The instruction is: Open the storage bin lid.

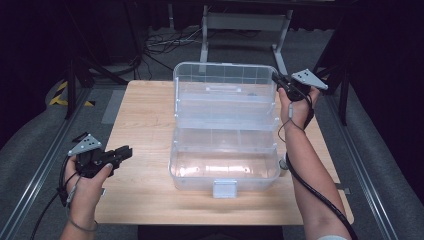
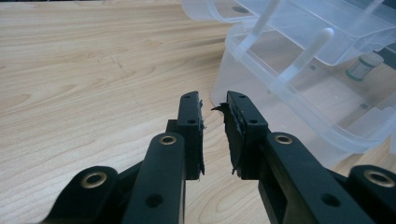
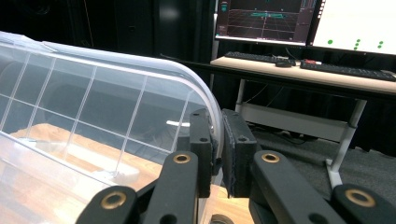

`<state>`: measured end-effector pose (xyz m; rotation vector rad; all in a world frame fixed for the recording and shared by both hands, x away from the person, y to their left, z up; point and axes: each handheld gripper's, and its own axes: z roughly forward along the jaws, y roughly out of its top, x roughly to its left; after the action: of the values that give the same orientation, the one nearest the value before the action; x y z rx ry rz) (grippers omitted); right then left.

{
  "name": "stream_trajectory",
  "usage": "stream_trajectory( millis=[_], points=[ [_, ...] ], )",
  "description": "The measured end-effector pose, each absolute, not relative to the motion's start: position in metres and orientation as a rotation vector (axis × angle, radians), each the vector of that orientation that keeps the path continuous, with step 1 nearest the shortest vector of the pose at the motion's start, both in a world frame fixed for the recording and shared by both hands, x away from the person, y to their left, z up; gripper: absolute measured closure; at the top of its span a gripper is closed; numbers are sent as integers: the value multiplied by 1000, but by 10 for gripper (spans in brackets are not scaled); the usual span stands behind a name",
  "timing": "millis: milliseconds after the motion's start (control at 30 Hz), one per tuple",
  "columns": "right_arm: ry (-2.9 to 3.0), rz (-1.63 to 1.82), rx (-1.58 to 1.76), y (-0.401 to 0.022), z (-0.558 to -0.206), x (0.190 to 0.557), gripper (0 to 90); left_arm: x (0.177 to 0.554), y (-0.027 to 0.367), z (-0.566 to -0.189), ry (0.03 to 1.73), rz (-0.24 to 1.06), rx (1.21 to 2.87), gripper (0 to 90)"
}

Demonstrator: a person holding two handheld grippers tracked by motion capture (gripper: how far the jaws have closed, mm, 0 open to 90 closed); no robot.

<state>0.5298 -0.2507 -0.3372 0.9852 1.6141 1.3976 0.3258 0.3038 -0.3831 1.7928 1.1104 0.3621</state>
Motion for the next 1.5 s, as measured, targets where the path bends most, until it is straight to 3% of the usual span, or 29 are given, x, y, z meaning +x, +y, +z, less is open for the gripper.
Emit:
stream_trajectory(
  millis=[1500],
  points=[
    [1681, 1386, 1073, -249, -353, 563, 837, 326, 304, -397, 1164, 339, 1796, 753]
  ],
)
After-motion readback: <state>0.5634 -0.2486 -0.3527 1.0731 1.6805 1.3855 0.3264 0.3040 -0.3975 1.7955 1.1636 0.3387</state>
